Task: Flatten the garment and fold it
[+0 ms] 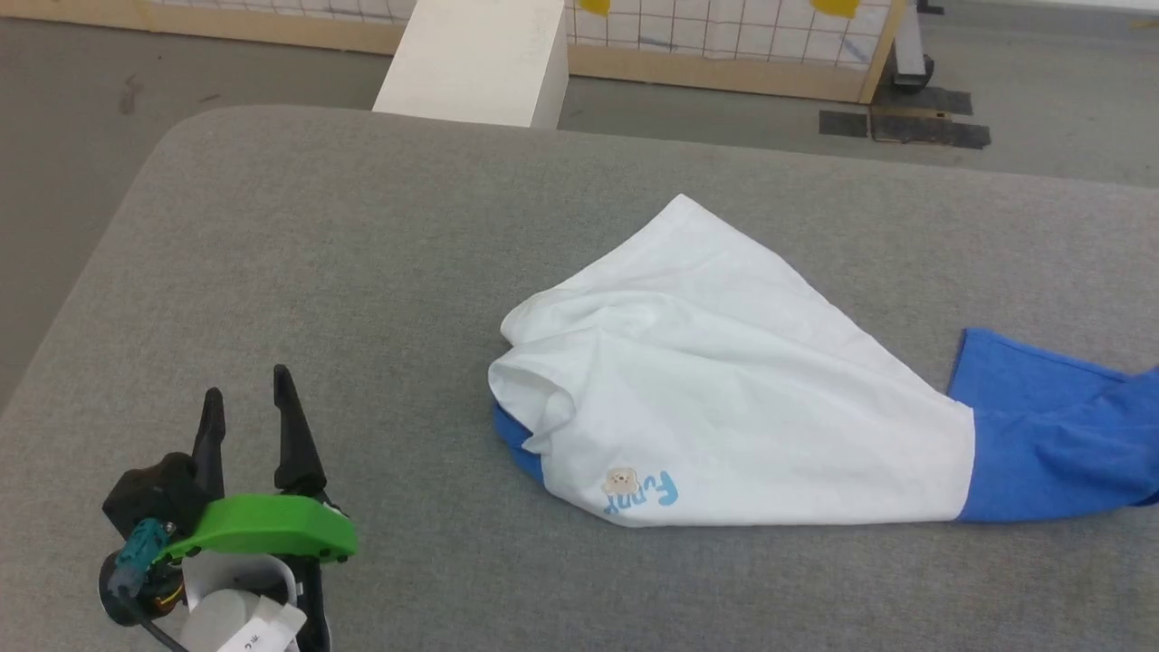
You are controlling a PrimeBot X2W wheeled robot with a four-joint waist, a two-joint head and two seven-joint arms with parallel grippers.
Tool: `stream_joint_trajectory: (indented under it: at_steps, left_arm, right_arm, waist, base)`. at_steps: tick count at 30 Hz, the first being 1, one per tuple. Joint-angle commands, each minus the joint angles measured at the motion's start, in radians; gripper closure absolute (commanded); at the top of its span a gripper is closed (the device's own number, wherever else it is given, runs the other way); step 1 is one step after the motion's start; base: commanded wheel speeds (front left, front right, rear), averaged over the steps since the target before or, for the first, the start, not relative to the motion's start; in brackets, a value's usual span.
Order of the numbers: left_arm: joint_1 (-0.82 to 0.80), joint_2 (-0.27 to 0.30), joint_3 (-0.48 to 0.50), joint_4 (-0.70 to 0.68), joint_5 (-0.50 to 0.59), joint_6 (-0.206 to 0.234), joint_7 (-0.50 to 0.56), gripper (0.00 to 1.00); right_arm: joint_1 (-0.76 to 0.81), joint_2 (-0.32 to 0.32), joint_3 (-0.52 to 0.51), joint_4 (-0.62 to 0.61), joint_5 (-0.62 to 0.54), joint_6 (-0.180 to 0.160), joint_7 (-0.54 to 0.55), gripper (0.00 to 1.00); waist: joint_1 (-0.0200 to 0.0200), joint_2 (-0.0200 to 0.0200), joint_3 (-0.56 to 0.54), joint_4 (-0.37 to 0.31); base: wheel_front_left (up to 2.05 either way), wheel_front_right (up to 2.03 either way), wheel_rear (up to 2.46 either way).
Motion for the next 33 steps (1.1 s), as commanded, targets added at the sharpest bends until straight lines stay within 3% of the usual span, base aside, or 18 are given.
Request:
stream_joint_trajectory:
  at_steps: [1,7,11,19,24,32,33]
  left_arm:
    - [-0.008,0.003,-0.005,0.003,0.0,-0.003,0.004,0.0]
    - [-0.024,-0.001,-0.033,0.005,-0.028,-0.017,0.059,0.0]
    - [-0.088,-0.004,-0.088,0.014,-0.055,-0.038,0.183,0.0]
    - [-0.417,0.027,-0.222,0.161,-0.056,-0.059,0.663,0.0]
    - [-0.563,0.068,-0.323,0.3,-0.004,-0.084,0.942,0.0]
    - [-0.609,0.072,-0.358,0.409,0.014,-0.078,1.01,0.0]
    - [-0.608,0.074,-0.358,0.42,0.015,-0.075,1.011,0.14]
  right_arm:
    - [-0.009,0.006,0.004,-0.022,0.025,-0.002,-0.044,0.0]
    - [-0.014,0.046,0.058,-0.076,0.158,-0.002,-0.17,0.0]
    - [0.006,0.051,0.136,-0.09,0.207,-0.002,-0.191,0.0]
    - [-0.01,0.051,0.264,-0.079,0.249,-0.002,-0.2,0.0]
    - [-0.022,0.051,0.306,-0.078,0.209,-0.002,-0.206,0.0]
    - [-0.014,0.051,0.298,-0.087,0.195,-0.002,-0.222,0.0]
    - [-0.011,0.051,0.295,-0.089,0.195,-0.002,-0.223,0.0]
  waist:
    - [0.0,0.0,-0.009,-0.007]
    - [0.0,0.0,-0.026,-0.021]
    - [0.0,0.0,-0.02,-0.035]
    - [0.0,0.0,0.047,-0.083]
    - [0.0,0.0,0.098,-0.13]
    - [0.0,0.0,0.145,-0.166]
    - [0.0,0.0,0.148,-0.168]
  base:
    - [0.0,0.0,0.0]
    - [0.0,0.0,0.0]
    - [0.0,0.0,0.0]
    - [0.0,0.0,0.0]
    - [0.0,0.0,0.0]
    - [0.0,0.0,0.0]
    - [0.0,0.0,0.0]
